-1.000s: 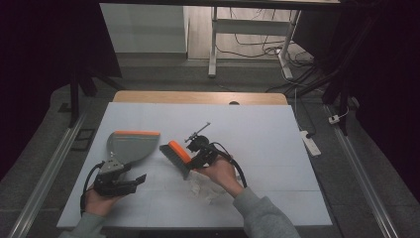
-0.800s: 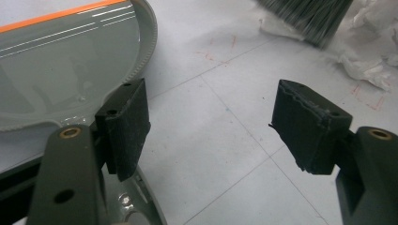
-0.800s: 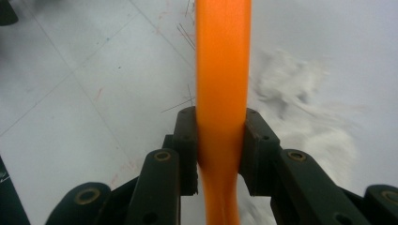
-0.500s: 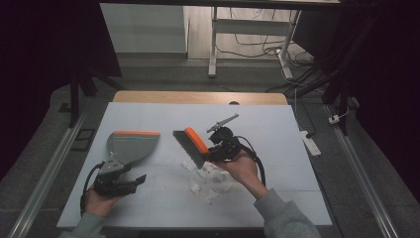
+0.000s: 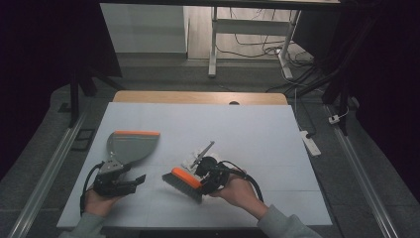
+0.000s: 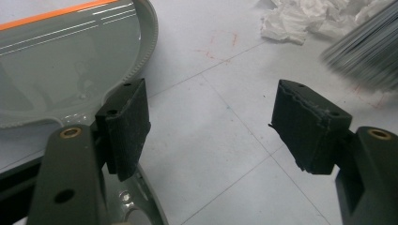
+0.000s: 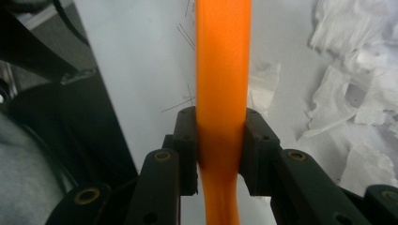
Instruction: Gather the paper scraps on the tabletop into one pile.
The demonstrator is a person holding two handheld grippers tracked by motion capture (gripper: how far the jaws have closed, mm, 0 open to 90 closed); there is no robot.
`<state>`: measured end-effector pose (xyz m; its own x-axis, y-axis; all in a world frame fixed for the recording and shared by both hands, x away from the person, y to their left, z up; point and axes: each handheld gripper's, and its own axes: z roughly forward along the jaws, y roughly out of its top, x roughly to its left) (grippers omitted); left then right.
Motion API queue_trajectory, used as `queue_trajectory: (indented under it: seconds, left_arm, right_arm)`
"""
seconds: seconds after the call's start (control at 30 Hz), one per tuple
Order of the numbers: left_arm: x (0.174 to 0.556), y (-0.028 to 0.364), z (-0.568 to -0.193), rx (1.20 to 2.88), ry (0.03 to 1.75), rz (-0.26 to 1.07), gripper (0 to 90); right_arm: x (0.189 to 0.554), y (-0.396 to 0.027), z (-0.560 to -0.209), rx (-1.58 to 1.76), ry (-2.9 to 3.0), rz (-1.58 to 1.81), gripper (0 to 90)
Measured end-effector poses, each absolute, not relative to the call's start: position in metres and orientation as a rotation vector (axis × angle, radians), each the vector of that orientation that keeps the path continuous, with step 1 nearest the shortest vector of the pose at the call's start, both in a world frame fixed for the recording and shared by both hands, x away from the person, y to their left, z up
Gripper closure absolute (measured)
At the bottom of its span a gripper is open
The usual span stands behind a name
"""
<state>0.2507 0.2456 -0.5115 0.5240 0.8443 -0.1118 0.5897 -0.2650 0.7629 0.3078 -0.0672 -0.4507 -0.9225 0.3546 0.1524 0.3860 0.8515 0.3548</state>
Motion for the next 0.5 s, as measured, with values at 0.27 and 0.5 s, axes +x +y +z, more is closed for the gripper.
queue_trajectory:
  seconds: [0.27, 0.5]
  left_arm:
    - [0.251, 0.247, -0.512, 1.971, 1.174, 0.408, 28.8]
    - [0.251, 0.248, -0.512, 1.971, 1.175, 0.412, 28.8]
  right_arm:
    - [0.342, -0.073, -0.455, -0.736, -3.015, -0.585, 70.6]
    - [0.34, -0.095, -0.429, -0.759, -2.994, -0.762, 70.6]
